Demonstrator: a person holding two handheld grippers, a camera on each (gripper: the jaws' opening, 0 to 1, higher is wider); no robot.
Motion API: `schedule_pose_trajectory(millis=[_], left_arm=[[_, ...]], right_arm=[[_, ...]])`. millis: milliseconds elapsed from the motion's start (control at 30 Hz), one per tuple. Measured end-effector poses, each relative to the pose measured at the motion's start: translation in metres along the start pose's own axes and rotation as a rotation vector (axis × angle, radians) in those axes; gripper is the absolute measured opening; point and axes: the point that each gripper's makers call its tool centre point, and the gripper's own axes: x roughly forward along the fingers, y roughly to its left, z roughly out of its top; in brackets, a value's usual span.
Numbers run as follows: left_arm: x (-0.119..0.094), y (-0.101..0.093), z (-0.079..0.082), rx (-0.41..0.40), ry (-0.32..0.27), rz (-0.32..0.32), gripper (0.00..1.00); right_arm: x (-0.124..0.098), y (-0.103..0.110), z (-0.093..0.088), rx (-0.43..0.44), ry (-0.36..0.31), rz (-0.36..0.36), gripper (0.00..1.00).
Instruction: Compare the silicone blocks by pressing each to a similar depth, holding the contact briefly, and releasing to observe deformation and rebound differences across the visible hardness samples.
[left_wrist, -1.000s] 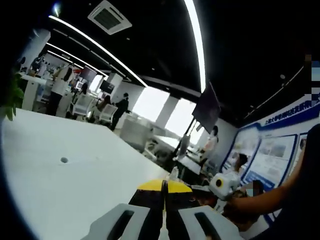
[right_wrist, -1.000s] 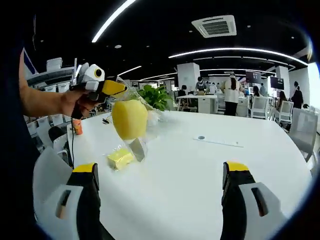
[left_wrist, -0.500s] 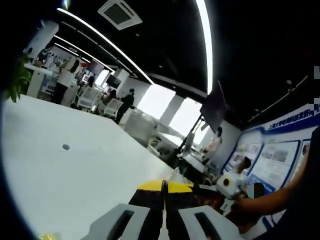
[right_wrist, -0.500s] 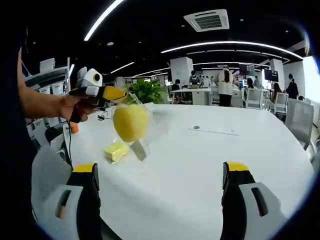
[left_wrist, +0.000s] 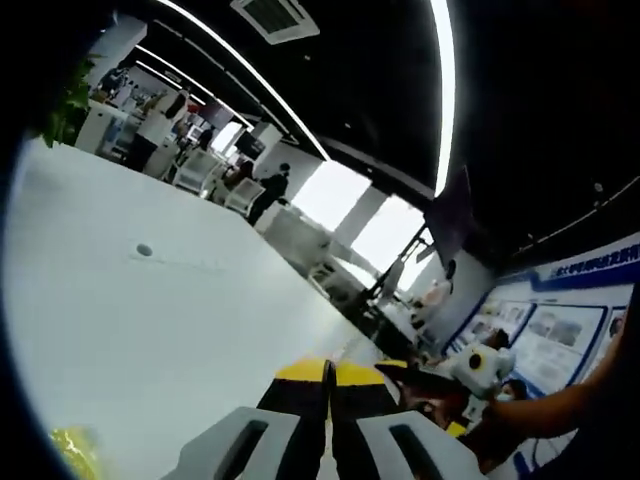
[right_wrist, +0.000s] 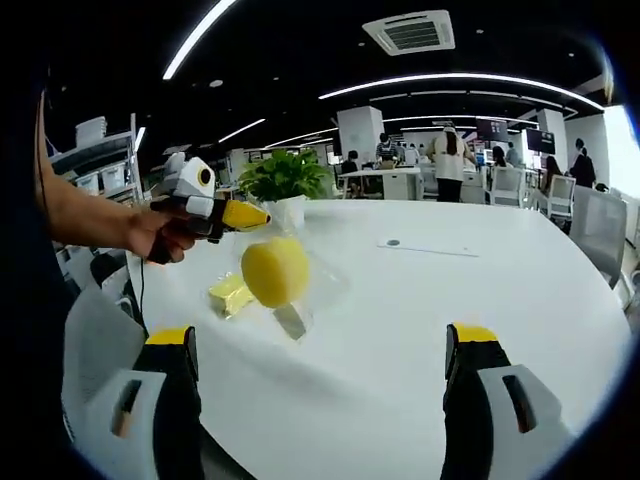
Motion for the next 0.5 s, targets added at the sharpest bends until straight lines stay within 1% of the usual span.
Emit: schedule_pose_trajectory(millis=[167, 333, 500], left_arm=[[0.0, 0.016, -0.01, -0.025, 0.016, 0.025, 0.0], [0.001, 0.025, -0.017, -0.04, 0.027, 0.043, 0.0], [0.0, 0.032, -0.018, -0.062, 0.01, 0.056, 0.0]], right_arm=[[0.0, 0.001, -0.005, 0.014, 0.006, -0.003, 0.97], [0.002, 0.003, -0.009, 0.017, 0.015, 0.002, 0.97], [0.002, 0.003, -0.011, 0.023, 0.021, 0.002, 0.97]])
